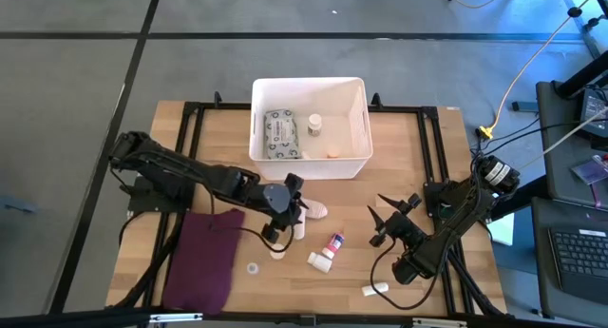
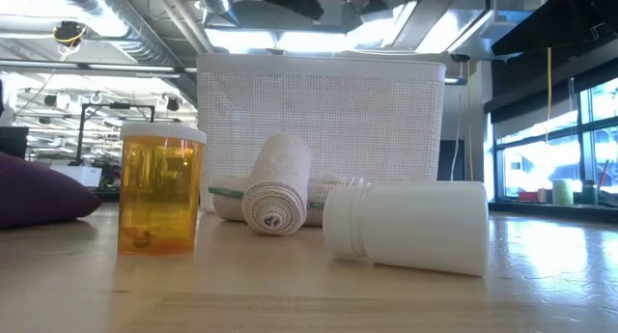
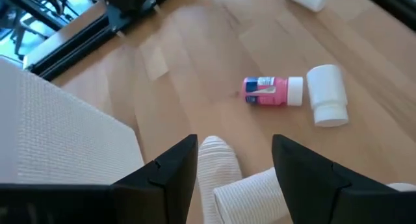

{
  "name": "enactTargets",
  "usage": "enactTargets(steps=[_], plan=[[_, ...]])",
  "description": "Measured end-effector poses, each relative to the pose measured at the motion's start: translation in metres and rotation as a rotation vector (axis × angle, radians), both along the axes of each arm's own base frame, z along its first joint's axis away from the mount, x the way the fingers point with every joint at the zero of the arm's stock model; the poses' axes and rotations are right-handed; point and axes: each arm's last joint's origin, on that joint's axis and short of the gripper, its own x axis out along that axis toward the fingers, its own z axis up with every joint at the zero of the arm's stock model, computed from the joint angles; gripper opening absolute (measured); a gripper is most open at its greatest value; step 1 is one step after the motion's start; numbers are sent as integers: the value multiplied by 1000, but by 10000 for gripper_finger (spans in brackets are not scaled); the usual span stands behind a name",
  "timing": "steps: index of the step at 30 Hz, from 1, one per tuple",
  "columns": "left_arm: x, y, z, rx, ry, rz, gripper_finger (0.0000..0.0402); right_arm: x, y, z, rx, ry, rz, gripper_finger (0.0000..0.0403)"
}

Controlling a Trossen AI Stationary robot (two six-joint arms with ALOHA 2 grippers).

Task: Pick & place medical supplies in basket/bin
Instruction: Put the top white bandage into the white bin

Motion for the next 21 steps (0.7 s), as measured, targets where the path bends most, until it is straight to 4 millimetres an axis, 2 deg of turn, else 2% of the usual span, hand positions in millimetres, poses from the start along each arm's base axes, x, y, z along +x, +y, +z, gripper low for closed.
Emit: enactTargets(steps=[5, 15, 21], plan=[[1, 0, 3, 49, -34, -50, 191, 0, 0, 0, 0, 0, 0, 207], [-1, 0, 0, 44, 6, -39, 192, 0, 0, 0, 0, 0, 0, 207], [-5, 1, -4, 67, 57, -50, 226, 0, 0, 0, 0, 0, 0, 207]])
